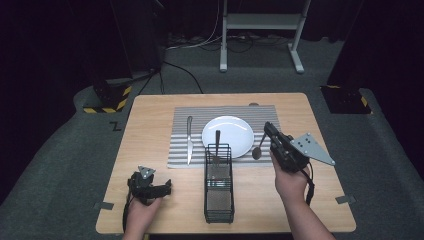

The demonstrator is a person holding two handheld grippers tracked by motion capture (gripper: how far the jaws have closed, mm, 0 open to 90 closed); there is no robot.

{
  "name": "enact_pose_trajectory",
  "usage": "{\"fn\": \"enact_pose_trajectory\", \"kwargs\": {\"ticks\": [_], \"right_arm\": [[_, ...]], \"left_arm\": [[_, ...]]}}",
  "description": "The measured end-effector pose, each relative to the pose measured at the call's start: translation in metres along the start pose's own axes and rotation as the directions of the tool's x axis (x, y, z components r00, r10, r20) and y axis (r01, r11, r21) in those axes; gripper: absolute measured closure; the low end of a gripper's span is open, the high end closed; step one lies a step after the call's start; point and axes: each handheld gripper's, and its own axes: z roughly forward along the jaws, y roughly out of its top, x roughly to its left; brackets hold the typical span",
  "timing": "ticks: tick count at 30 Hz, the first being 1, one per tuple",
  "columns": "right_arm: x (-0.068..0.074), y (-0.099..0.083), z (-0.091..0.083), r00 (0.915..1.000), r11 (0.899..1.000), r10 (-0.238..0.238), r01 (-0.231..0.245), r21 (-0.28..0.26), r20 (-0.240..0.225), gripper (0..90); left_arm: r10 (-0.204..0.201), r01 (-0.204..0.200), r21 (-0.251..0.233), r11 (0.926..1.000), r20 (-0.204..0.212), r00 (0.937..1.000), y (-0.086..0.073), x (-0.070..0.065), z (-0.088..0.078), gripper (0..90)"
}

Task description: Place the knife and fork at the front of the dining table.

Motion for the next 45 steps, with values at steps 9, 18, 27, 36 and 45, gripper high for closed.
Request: {"fn": "enact_pose_trajectory", "kwargs": {"ticks": [9, 18, 27, 36, 45], "right_arm": [[-0.028, -0.033, 0.006, 0.9981, 0.996, 0.016, -0.021, 0.082, 0.059, 88.6], [-0.04, -0.052, 0.017, 0.9961, 0.99, 0.011, -0.023, 0.138, 0.088, 88.6], [-0.046, -0.06, 0.023, 0.9954, 0.985, 0.014, -0.03, 0.17, 0.095, 88.5], [-0.051, -0.067, 0.036, 0.9939, 0.981, 0.031, -0.051, 0.189, 0.106, 88.5], [-0.063, -0.071, 0.061, 0.9903, 0.973, 0.083, -0.105, 0.206, 0.111, 88.5]], "left_arm": [[-0.002, 0.002, 0.0, 1.0, 0.0, 1.0, 0.0, 0.0, 0.0, 0.0], [-0.001, 0.001, 0.0, 1.0, 0.0, 1.0, 0.0, 0.0, 0.0, 0.0], [-0.002, 0.002, 0.0, 1.0, 0.0, 1.0, 0.0, 0.0, 0.0, 0.0], [-0.002, 0.002, 0.0, 1.0, 0.0, 1.0, 0.0, 0.0, 0.0, 0.0], [-0.001, 0.001, 0.0, 1.0, -0.001, 1.0, 0.0, 0.0, 0.0, 0.0]]}}
